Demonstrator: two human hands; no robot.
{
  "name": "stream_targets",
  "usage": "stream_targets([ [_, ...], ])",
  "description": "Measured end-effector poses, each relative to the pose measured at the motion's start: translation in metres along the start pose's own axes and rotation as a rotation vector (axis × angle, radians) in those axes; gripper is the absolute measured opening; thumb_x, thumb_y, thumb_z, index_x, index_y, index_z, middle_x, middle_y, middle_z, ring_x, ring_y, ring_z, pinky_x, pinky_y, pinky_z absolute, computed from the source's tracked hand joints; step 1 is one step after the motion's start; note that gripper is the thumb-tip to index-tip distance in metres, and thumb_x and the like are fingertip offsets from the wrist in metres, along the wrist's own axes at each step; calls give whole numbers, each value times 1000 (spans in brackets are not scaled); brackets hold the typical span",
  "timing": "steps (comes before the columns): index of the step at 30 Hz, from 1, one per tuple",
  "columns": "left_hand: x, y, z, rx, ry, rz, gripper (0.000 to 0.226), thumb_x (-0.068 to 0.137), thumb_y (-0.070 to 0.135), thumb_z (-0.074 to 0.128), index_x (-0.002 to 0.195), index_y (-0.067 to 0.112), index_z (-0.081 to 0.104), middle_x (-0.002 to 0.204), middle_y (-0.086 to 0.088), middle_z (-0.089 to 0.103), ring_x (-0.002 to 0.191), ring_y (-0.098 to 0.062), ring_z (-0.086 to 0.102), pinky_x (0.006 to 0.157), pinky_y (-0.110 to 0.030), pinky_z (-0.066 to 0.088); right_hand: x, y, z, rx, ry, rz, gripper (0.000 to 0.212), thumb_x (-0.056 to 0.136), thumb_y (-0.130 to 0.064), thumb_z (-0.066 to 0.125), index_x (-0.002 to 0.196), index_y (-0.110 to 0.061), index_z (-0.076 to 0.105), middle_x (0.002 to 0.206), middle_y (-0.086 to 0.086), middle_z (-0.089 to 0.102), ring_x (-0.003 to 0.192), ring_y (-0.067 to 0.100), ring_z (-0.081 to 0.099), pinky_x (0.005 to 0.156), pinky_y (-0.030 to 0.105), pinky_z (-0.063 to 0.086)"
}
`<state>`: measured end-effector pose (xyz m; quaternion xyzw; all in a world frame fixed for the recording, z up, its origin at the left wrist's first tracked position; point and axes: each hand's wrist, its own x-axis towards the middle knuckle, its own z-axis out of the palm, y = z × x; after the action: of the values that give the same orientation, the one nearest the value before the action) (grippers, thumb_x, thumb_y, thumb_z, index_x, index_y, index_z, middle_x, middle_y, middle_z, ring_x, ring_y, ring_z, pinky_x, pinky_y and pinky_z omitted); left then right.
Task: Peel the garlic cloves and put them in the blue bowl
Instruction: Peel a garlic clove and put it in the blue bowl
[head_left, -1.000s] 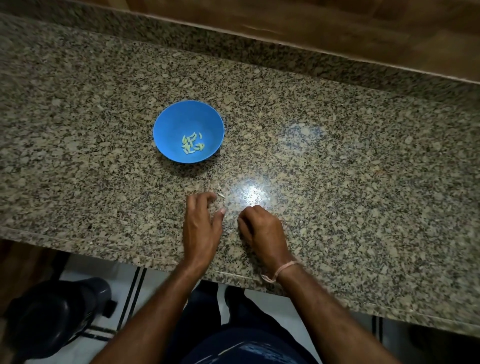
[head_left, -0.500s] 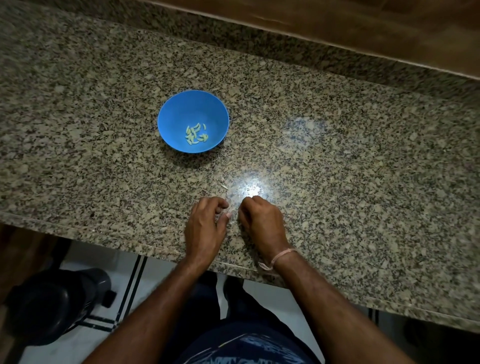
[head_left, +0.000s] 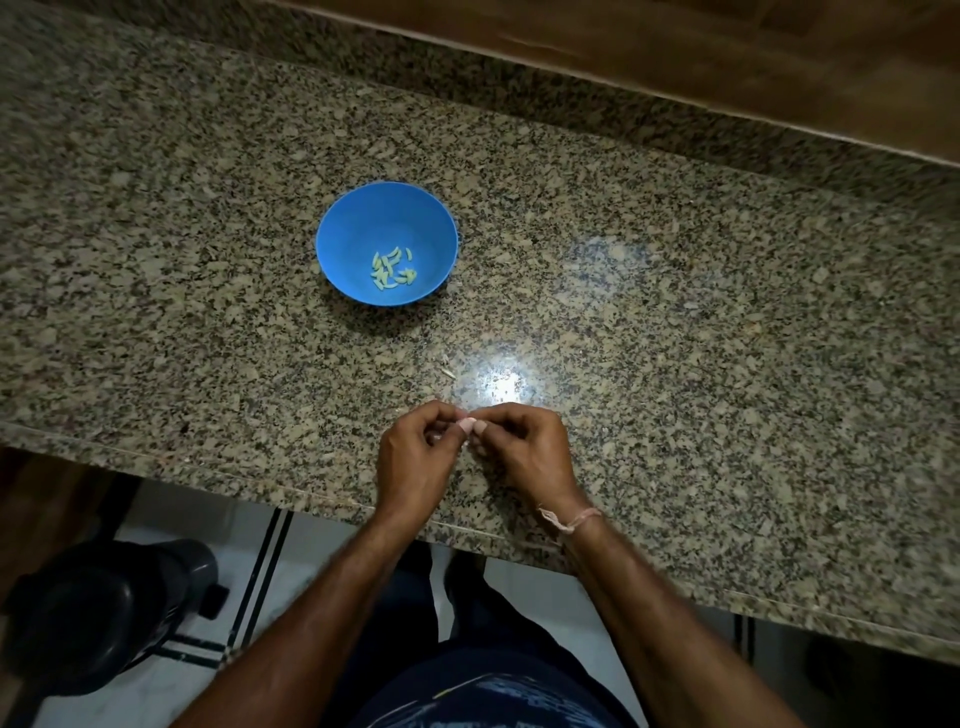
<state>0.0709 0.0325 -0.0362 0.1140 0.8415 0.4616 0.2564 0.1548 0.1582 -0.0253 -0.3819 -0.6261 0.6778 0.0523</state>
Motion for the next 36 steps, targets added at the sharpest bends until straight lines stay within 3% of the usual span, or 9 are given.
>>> stream_targets([
  [7,1,3,-10,-197,-110,-73,9,89,32,80,95,25,80,94,5,79,94,-15,75,86,-41,62,-6,-9,-6,139,-35,132,15,93,-8,75,98,6,73,87,26,74,70,24,70,66,31,62],
  [13,2,11,-17,-439,-248,-258,8,93,10,74,88,9,80,84,-7,76,77,-15,69,83,-37,55,-3,-7,-6,-644,49,-410,12,95,-20,75,84,-15,74,69,-7,68,60,6,61,56,17,47],
  [19,2,23,-20,191,-50,104,7,89,37,78,87,31,75,78,15,71,74,-2,66,64,-27,51,-5,-15,-5,-300,-13,-36,20,97,-19,71,79,-12,70,63,-6,65,53,-1,56,51,12,44],
  [22,10,21,-26,218,-94,104,9,89,36,78,83,30,74,76,14,70,74,-7,66,66,-30,52,-7,-19,-5,35,-126,198,19,101,-13,64,86,-3,70,68,3,67,58,11,59,52,20,48],
  [27,9,23,-26,-252,-272,-221,11,92,13,75,86,3,75,73,-2,69,73,-20,61,64,-25,52,-7,-12,3,-696,1,-304,36,102,-18,64,69,-25,50,60,-13,48,51,0,40,53,11,36],
  [29,8,19,-26,-98,-214,-55,10,91,20,76,85,13,76,76,2,72,73,-17,65,65,-27,54,-6,-17,1,-529,-53,-194,34,103,-15,62,70,-22,55,60,-11,52,47,-2,45,49,9,36],
  [33,7,16,-30,144,-163,238,8,95,23,71,87,25,72,80,9,69,76,-7,63,64,-19,49,-3,-23,-7,184,-266,373,21,104,-14,57,86,-6,66,66,-1,59,55,9,49,48,17,40],
  [34,7,16,-29,151,-170,230,9,95,22,70,86,24,71,79,9,68,74,-6,62,63,-18,48,-4,-22,-5,183,-255,357,21,104,-15,57,86,-8,65,67,-1,58,57,10,49,48,17,41],
  [36,9,17,-28,100,-195,134,12,95,22,71,83,20,71,74,7,67,69,-7,59,61,-19,46,-6,-15,1,-165,-142,97,23,104,-17,58,82,-13,62,69,-1,58,57,7,49,50,13,40],
])
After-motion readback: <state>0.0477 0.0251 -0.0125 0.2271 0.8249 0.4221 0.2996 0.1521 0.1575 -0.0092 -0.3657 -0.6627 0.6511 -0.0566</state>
